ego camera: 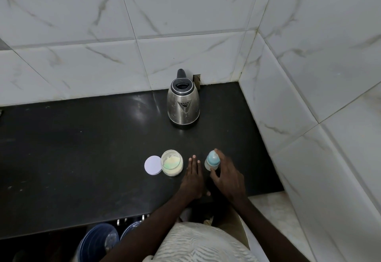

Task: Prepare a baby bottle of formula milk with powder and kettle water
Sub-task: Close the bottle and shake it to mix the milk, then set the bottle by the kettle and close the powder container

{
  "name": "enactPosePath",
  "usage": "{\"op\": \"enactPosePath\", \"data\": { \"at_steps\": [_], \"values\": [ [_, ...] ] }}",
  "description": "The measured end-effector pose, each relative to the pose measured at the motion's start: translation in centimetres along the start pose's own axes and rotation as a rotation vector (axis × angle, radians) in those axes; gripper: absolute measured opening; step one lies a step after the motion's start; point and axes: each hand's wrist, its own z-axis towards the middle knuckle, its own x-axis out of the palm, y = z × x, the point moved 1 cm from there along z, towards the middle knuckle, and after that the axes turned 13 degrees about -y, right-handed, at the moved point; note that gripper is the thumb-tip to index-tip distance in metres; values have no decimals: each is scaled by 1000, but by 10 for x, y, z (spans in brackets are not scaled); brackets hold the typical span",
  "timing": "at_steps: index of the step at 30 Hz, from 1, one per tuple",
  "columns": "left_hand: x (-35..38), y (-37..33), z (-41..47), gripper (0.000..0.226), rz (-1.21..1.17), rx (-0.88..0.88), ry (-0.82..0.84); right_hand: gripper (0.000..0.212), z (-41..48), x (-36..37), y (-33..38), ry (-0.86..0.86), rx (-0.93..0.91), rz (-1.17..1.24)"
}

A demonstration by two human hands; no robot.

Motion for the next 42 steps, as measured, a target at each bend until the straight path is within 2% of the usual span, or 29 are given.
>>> {"op": "enactPosePath", "data": {
  "at_steps": [4, 9, 12, 17, 20, 22, 28, 33, 35, 37, 40, 42],
  "values": [
    [-1, 0, -1, 131, -13, 3, -13, 83, 2, -4, -1, 2, -15, 30],
    [-11, 2, -9, 124, -7, 43, -38, 74, 15, 1, -2, 35, -52, 9],
    [-14, 7, -17, 108, -60, 63, -34, 71, 26, 8, 4, 15, -51, 2],
    [-23, 33, -42, 47, -252, 177, -159, 67, 58, 21, 25, -32, -32, -18],
    [-21, 53, -59, 48, -230, 279, -230, 67, 83, 28, 39, -27, -15, -3],
    [-16, 67, -70, 43, -236, 287, -316, 67, 96, 32, 46, -30, -33, -9],
    [-23, 101, -87, 29, -302, 160, -545, 68, 125, 40, 61, -25, -58, -49],
    [-34, 134, -93, 21, -397, -274, -804, 71, 138, 45, 67, -13, -75, -95],
    [-43, 141, -90, 23, -372, -407, -815, 72, 142, 47, 68, -7, -87, -119],
    [-51, 143, -82, 37, -358, -486, -735, 76, 143, 48, 70, -14, -78, -122],
    [-54, 147, -64, 73, -394, -438, -592, 86, 136, 46, 76, -81, 47, -42],
    [-49, 151, -50, 87, -333, -391, -462, 88, 120, 46, 80, -164, 157, 28]
  ]
}}
